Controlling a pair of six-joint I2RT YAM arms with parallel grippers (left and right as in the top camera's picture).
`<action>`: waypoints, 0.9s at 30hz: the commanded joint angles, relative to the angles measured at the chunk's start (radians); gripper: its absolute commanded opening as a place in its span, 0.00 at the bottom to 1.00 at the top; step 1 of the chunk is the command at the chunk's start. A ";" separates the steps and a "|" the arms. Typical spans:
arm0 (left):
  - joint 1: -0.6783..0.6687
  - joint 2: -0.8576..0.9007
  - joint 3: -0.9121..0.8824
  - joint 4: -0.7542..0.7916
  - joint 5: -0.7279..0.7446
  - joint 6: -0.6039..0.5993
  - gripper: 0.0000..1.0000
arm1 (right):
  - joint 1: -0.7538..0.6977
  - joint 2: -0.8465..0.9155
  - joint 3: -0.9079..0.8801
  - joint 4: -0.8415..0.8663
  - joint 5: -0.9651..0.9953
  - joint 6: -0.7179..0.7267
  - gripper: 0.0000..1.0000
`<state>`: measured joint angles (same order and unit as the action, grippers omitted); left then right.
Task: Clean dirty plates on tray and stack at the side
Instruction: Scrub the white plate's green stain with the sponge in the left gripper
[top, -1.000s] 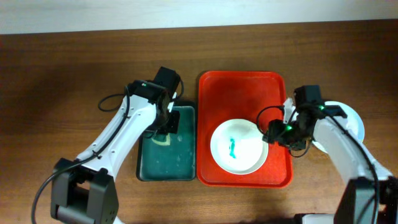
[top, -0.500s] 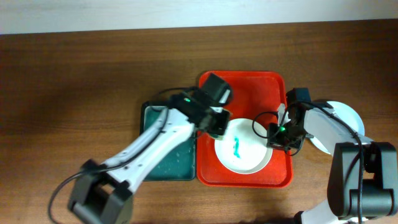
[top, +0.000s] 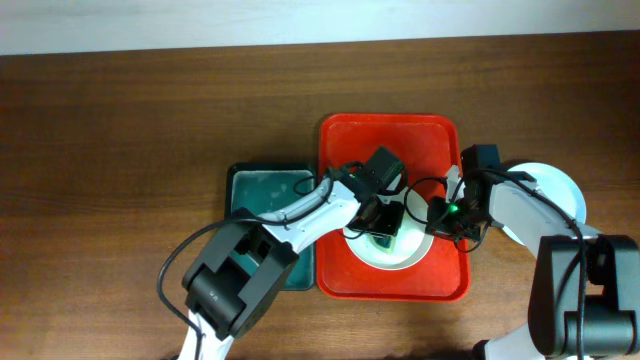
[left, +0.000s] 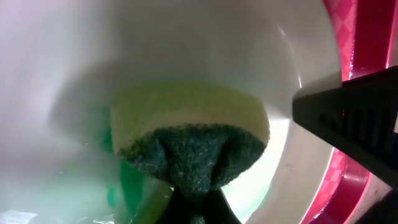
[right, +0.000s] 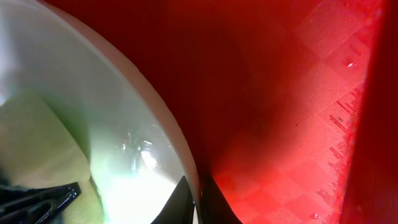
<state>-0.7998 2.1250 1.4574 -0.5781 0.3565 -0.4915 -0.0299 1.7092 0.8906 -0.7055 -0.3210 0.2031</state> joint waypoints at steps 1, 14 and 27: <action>-0.022 0.071 0.001 -0.068 -0.242 0.006 0.00 | 0.006 0.035 -0.040 -0.005 0.063 0.015 0.06; 0.050 0.071 0.084 -0.168 -0.281 0.013 0.00 | 0.006 0.035 -0.040 -0.016 0.064 0.015 0.06; -0.042 0.088 0.083 -0.071 -0.093 0.013 0.00 | 0.006 0.035 -0.040 -0.020 0.063 0.014 0.06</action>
<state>-0.8375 2.1845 1.5524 -0.5804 0.3515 -0.4908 -0.0292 1.7092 0.8860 -0.7177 -0.3386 0.2100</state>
